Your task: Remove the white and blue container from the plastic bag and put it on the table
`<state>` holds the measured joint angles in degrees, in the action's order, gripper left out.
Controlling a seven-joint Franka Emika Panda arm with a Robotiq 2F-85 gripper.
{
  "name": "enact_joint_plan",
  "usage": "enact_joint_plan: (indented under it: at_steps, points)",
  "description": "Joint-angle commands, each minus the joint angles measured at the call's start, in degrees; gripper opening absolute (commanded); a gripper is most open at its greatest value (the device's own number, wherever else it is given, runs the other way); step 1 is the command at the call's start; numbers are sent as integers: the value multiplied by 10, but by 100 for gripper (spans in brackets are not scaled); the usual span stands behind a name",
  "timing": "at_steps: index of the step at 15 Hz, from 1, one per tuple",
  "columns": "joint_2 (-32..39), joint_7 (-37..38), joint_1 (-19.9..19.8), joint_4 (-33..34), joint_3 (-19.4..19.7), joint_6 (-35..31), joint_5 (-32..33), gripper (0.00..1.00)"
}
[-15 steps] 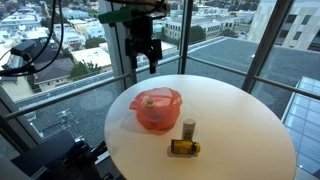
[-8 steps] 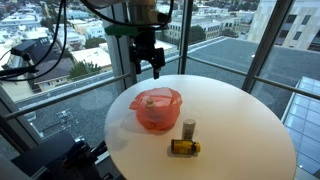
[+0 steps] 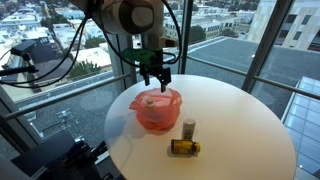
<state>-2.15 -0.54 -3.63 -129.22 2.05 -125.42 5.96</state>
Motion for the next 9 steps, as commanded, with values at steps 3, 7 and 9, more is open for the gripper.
enact_joint_plan:
  at_steps: [3,7,9]
  points:
    - [64,-22,-2,17,9,-44,-51,100]
    - [66,-5,1,8,8,-41,-43,100]
    - [68,-5,1,12,8,-41,-43,100]
